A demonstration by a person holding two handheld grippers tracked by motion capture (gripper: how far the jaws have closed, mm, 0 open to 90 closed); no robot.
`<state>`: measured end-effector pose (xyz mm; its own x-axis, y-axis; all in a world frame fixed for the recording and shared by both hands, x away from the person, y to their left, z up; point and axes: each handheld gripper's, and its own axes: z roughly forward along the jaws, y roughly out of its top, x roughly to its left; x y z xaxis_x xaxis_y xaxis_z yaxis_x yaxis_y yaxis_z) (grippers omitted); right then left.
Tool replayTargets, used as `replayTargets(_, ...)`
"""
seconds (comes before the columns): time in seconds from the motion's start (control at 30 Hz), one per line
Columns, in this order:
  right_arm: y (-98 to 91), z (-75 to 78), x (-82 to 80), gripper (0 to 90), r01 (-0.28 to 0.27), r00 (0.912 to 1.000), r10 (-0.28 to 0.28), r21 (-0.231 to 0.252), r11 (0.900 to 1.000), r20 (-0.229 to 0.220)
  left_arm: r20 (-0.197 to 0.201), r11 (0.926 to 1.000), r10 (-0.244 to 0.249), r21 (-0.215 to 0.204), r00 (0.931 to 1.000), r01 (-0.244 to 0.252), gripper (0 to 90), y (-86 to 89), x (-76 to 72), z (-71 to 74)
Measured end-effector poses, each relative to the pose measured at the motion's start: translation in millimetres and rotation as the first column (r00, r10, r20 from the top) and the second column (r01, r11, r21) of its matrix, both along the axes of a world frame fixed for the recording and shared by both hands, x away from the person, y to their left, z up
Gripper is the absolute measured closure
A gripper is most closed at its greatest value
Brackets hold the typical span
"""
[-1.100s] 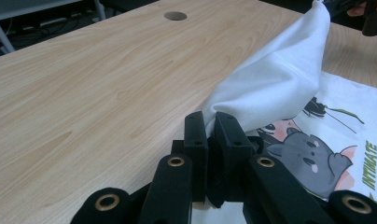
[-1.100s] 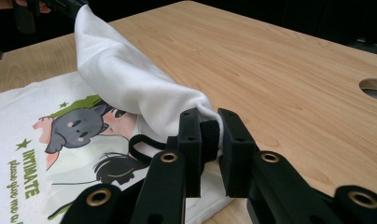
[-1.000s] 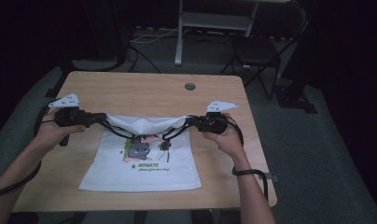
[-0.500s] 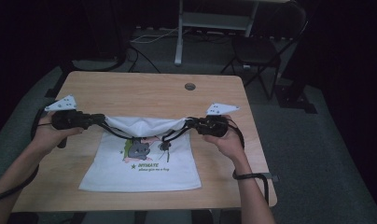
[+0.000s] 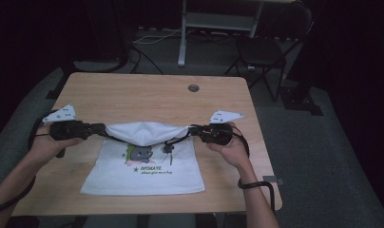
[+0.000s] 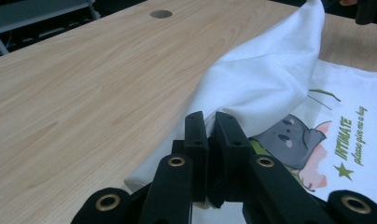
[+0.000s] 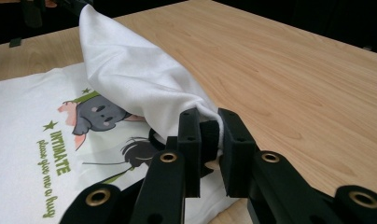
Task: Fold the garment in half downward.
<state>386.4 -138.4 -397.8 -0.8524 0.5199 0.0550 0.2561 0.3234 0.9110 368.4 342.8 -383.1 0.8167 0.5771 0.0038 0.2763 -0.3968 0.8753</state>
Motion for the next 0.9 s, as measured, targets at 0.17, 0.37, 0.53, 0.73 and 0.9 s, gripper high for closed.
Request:
replayTargets(0.17,0.6,0.2,-4.5,80.2,-0.008,0.9999,0.008,-0.007,0.9999,0.009,0.000,1.0000,-0.004,0.003,1.0000,0.004,84.3,-0.3,-4.5,-1.5)
replayTargets(0.37,0.6,-0.6,-9.3,80.2,-0.017,0.9997,0.018,-0.011,0.9998,0.017,-0.002,1.0000,-0.006,-0.003,1.0000,0.006,84.3,0.5,-8.7,-2.9)
replayTargets(0.53,-0.4,-1.2,-13.5,80.2,-0.017,0.9997,0.018,-0.009,0.9998,0.017,-0.003,1.0000,-0.006,-0.005,1.0000,0.006,84.3,0.8,-11.2,-4.6)
replayTargets(0.73,-0.7,-2.3,-16.4,80.1,-0.018,0.9997,0.018,-0.010,0.9998,0.017,-0.004,1.0000,-0.006,-0.005,1.0000,0.006,84.3,0.8,-14.2,-5.2)
replayTargets(0.9,-2.1,-5.4,-18.8,80.1,-0.021,0.9997,0.021,-0.015,0.9997,0.013,-0.003,0.9999,-0.012,0.002,0.9999,0.012,84.3,0.9,-17.4,-5.5)
